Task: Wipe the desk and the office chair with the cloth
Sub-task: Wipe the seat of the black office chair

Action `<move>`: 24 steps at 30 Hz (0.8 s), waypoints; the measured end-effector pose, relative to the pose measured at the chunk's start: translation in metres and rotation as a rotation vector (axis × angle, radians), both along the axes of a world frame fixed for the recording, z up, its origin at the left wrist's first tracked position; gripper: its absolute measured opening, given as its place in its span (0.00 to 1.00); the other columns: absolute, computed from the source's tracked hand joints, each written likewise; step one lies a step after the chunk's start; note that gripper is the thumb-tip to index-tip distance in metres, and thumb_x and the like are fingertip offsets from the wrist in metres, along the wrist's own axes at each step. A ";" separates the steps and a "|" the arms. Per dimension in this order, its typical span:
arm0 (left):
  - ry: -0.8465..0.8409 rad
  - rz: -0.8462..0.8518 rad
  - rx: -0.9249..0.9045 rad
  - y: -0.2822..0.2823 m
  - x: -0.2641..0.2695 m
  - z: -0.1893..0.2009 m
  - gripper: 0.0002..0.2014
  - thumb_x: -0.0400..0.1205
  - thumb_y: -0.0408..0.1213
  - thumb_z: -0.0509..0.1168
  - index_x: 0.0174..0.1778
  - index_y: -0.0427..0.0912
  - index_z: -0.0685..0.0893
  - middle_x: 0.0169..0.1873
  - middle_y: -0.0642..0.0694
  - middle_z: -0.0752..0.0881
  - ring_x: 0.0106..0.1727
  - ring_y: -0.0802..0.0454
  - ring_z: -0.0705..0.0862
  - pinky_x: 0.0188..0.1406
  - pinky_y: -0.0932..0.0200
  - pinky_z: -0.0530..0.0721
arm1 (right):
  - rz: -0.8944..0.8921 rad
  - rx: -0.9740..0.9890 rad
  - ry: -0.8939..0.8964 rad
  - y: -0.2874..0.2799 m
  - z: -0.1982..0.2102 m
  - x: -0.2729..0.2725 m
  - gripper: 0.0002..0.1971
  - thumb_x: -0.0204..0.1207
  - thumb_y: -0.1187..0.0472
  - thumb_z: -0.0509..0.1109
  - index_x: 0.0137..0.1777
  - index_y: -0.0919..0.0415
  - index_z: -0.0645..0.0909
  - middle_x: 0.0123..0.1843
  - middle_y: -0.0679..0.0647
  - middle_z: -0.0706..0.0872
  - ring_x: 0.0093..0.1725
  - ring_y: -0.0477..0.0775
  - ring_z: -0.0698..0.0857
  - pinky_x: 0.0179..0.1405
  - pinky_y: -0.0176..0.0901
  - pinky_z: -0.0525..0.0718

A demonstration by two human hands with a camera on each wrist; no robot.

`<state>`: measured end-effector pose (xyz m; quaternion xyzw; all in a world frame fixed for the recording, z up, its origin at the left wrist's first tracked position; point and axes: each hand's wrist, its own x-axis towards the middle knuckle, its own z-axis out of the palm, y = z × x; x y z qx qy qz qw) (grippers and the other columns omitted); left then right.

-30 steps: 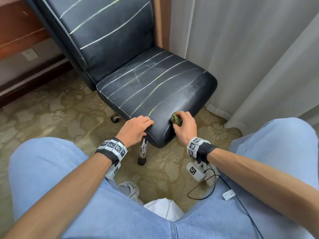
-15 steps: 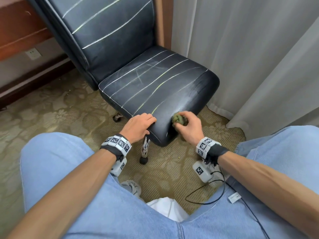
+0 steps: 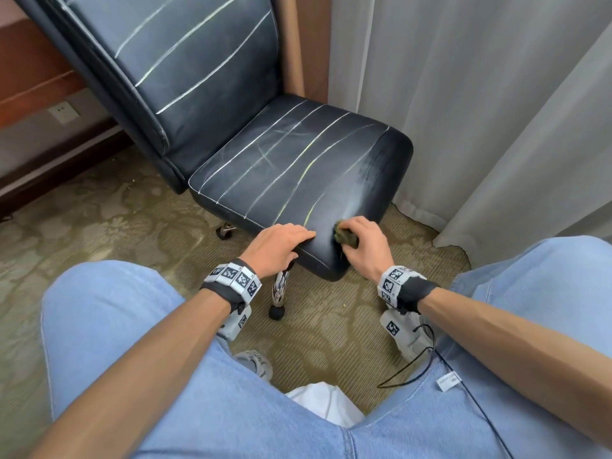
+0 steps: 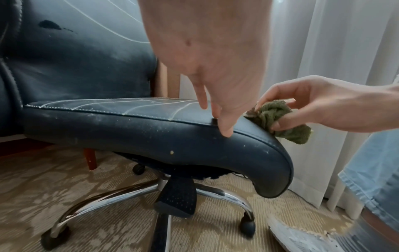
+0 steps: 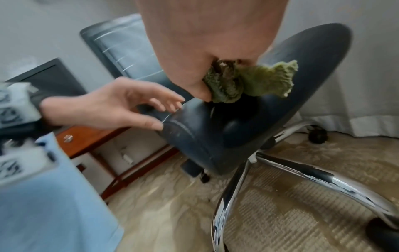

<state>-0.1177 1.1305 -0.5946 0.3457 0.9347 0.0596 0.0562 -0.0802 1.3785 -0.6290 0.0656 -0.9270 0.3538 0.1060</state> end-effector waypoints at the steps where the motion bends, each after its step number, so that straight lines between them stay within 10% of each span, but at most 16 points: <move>1: 0.006 -0.004 -0.001 0.000 0.000 0.001 0.29 0.79 0.34 0.77 0.77 0.49 0.80 0.69 0.52 0.85 0.65 0.47 0.83 0.67 0.46 0.82 | 0.087 0.053 0.012 -0.004 0.000 0.007 0.21 0.67 0.71 0.76 0.60 0.54 0.86 0.60 0.47 0.87 0.57 0.57 0.82 0.63 0.53 0.81; 12: 0.122 0.200 0.009 -0.002 -0.007 0.021 0.11 0.78 0.44 0.79 0.50 0.45 0.86 0.47 0.48 0.85 0.52 0.44 0.83 0.52 0.47 0.81 | 0.886 0.578 0.256 -0.023 -0.031 0.043 0.14 0.77 0.69 0.71 0.61 0.58 0.86 0.70 0.53 0.83 0.73 0.62 0.77 0.72 0.55 0.80; 18: 0.028 0.353 -0.076 -0.016 -0.009 0.014 0.14 0.81 0.52 0.75 0.55 0.47 0.86 0.52 0.48 0.87 0.58 0.44 0.85 0.57 0.48 0.81 | 0.949 0.591 0.361 -0.011 -0.016 0.014 0.10 0.86 0.63 0.67 0.64 0.56 0.84 0.73 0.54 0.82 0.75 0.60 0.78 0.76 0.55 0.79; 24: -0.034 0.433 -0.182 -0.016 -0.012 0.014 0.18 0.85 0.59 0.69 0.49 0.45 0.86 0.45 0.45 0.90 0.53 0.41 0.88 0.50 0.50 0.82 | 0.631 0.421 0.275 0.010 -0.004 -0.009 0.20 0.80 0.67 0.71 0.71 0.54 0.82 0.75 0.53 0.80 0.73 0.60 0.79 0.65 0.55 0.86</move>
